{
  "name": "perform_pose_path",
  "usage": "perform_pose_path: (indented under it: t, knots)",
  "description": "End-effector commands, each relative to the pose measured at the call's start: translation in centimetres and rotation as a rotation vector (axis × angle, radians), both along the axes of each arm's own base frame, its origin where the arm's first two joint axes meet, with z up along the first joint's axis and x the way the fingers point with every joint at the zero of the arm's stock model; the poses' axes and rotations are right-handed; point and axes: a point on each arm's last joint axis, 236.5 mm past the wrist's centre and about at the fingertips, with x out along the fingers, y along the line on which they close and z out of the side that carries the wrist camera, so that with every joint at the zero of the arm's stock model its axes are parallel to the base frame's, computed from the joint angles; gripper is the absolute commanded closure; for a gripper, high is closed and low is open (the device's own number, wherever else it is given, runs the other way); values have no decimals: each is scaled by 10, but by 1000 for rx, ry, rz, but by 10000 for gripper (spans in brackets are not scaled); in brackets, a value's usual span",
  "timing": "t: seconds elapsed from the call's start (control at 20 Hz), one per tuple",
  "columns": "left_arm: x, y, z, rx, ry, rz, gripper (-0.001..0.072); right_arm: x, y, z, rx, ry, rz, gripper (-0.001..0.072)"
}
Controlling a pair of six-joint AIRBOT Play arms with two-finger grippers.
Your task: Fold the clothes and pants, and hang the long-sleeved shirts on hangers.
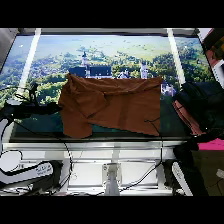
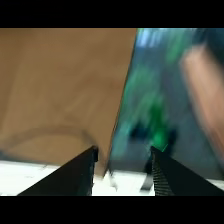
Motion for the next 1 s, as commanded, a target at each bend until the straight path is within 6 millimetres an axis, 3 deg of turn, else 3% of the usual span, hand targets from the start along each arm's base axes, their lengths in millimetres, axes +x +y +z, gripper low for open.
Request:
perform_pose_path:
  t: [0.0,0.15,0.25,0.7,0.95]
  knots:
    - [0,0,1,1,-3,1,685,-47,22,-83,122,244,-26,347]
    - [0,0,1,1,-3,1,685,-87,35,-141,184,405,-90,344]
    - [1,0,1,1,-3,1,685,-107,43,-163,218,487,-138,343]
    - [0,0,1,1,-3,1,685,-93,37,-186,255,603,-173,344]
    - [0,0,1,1,-3,0,685,-62,22,-184,237,611,-155,347]
